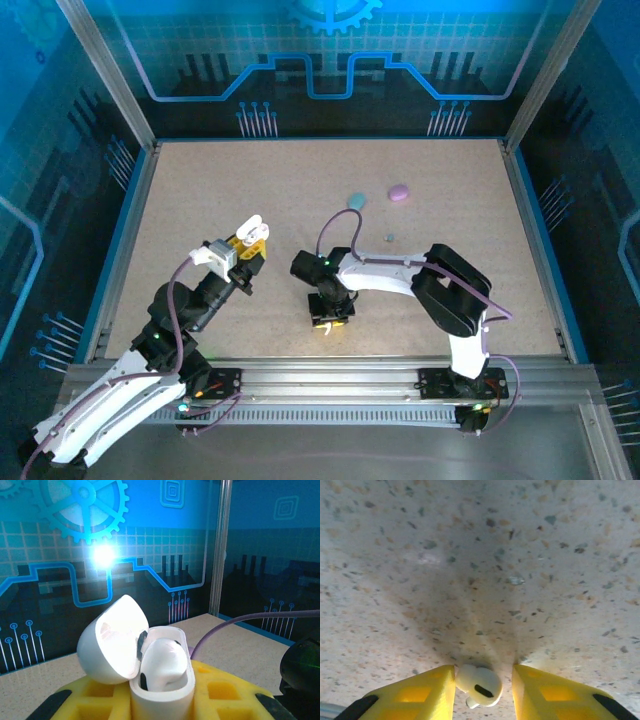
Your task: Insert the wireless bluetooth earbuds into the charging case
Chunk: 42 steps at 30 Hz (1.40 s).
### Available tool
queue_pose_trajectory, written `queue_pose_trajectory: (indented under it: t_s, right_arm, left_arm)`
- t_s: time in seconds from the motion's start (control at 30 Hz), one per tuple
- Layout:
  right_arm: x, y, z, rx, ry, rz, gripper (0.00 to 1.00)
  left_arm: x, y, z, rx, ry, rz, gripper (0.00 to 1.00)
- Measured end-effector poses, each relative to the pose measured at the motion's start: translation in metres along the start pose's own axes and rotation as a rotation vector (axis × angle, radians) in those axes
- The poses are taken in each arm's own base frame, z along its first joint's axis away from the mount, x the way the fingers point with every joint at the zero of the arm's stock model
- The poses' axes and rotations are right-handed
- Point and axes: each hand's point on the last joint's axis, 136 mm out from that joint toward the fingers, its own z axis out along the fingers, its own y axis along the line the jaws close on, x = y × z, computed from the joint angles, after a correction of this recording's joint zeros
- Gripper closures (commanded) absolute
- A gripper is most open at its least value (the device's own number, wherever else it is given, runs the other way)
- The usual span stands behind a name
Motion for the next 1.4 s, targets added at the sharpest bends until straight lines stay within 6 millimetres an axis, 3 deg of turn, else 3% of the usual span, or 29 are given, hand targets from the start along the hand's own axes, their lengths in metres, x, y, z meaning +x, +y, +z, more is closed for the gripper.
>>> queue_pose_trajectory:
  t_s: [0.27,0.63,1.4]
  right_arm:
    - [-0.002,-0.010,-0.003,0.063,-0.010,-0.041,0.68]
    - [-0.007,-0.035,-0.007,0.174,-0.018,-0.229,0.67]
    - [-0.009,-0.036,-0.003,0.175,-0.008,-0.272,0.65]
  left_arm:
    - [0.000,0.001,0.000,-0.008,0.001,0.000,0.77]
    - [0.011,0.001,0.006,-0.008,0.039,-0.004,0.77]
    - [0.012,0.001,0.007,-0.008,0.041,-0.006,0.76]
